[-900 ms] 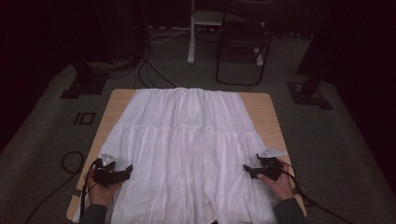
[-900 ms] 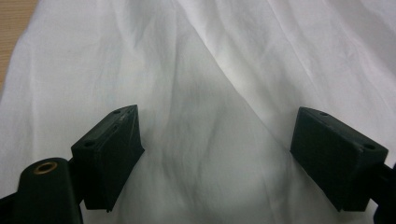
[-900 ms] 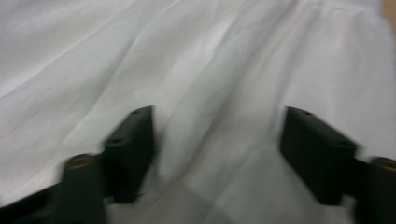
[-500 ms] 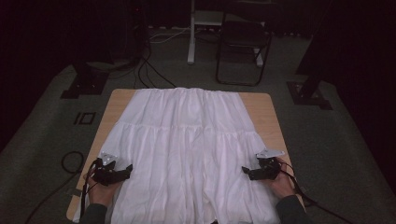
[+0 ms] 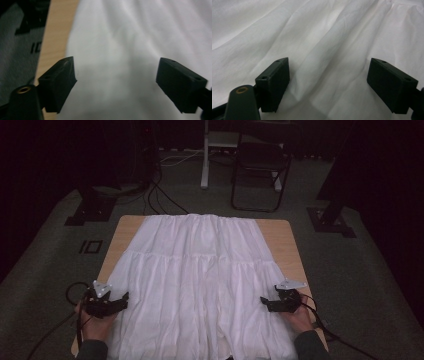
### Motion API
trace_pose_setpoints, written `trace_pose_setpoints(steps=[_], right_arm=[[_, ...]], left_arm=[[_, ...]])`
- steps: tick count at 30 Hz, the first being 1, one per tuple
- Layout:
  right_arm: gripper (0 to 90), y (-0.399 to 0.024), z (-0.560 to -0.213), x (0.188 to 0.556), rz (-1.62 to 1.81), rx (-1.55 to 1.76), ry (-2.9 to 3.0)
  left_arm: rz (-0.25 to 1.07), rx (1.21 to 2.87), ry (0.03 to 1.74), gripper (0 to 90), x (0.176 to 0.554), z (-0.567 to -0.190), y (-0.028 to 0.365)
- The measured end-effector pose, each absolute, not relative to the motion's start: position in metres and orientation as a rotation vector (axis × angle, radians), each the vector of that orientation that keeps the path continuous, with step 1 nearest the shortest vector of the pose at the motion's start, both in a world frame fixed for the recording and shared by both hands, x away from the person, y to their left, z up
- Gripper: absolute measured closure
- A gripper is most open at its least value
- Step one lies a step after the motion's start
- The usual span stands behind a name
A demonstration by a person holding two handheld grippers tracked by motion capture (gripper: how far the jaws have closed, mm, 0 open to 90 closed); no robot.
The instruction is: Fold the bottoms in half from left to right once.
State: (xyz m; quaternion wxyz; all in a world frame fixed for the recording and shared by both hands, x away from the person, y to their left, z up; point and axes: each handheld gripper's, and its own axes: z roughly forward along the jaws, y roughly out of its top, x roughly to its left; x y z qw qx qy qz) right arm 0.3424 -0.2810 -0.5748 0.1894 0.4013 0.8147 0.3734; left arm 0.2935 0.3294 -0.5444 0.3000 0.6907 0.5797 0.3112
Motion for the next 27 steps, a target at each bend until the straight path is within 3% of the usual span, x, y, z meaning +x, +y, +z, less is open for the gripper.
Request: trace_pose_setpoints(steps=[5,14,17,27], right_arm=[[17.7,-0.281,-0.575,0.342,1.05,1.128,2.29],[17.7,-0.281,-0.575,0.342,1.05,1.128,2.29],[17.7,-0.281,-0.575,0.342,1.05,1.128,2.29],[17.7,-0.281,-0.575,0.342,1.05,1.128,2.29]], left_arm=[[0.782,1.812,1.638,9.3,0.299,-0.556,0.35],[0.696,1.837,1.634,8.4,0.303,-0.563,0.35],[0.615,1.83,1.565,8.3,0.299,-0.563,0.34],[0.645,1.936,1.513,6.1,0.296,-0.564,0.308]])
